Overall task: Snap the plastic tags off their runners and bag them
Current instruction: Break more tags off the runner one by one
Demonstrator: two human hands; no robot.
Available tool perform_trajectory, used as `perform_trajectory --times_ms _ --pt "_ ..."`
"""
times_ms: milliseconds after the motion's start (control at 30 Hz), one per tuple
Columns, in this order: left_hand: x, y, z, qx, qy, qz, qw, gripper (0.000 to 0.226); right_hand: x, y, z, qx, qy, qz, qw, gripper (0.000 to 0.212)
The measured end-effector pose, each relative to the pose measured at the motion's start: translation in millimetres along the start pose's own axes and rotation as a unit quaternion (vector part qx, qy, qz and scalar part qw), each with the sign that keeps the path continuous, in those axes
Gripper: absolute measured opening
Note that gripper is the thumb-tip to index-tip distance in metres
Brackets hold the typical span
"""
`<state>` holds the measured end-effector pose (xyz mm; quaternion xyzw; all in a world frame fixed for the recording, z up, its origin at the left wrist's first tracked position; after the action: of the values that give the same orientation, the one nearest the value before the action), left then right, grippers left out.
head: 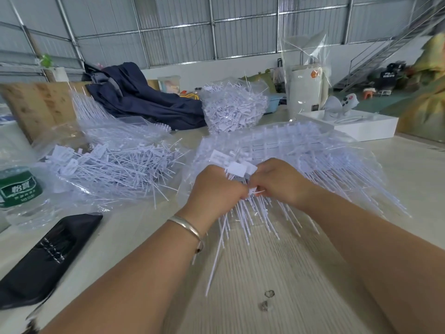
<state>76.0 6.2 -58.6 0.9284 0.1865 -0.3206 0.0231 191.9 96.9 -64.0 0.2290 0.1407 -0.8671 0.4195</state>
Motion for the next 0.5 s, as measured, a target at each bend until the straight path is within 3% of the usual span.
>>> perform_trajectory --times_ms 167,300,400,500 --pt "1.3 -0.2 0.5 0.031 -0.037 -0.045 0.998 0.007 4.5 2.6 3.3 -0.041 0.118 -0.071 0.990 0.044" --pt "6.4 -1.4 -5.1 0.089 -0.123 -0.119 0.981 0.016 9.1 15.1 21.9 -0.118 0.304 -0.199 0.924 0.050" --pt "-17.4 -7.7 14.1 0.030 -0.119 -0.143 0.982 0.019 -0.6 25.6 30.0 -0.201 0.193 -0.276 0.920 0.036" --pt "-37.0 -10.9 30.4 0.010 0.061 -0.154 0.986 0.033 -12.3 23.2 22.7 -0.202 0.091 -0.322 0.920 0.034"
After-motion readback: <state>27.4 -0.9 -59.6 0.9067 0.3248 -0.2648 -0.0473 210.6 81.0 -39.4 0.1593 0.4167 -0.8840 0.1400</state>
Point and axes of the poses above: each hand's wrist, its own y-axis away from the middle knuckle, its own x-axis out of the palm, z = x × y, the point moved 2 cm from there along -y, towards the middle knuckle, and after that the axes turned 13 degrees about z, right-handed, at the moved point
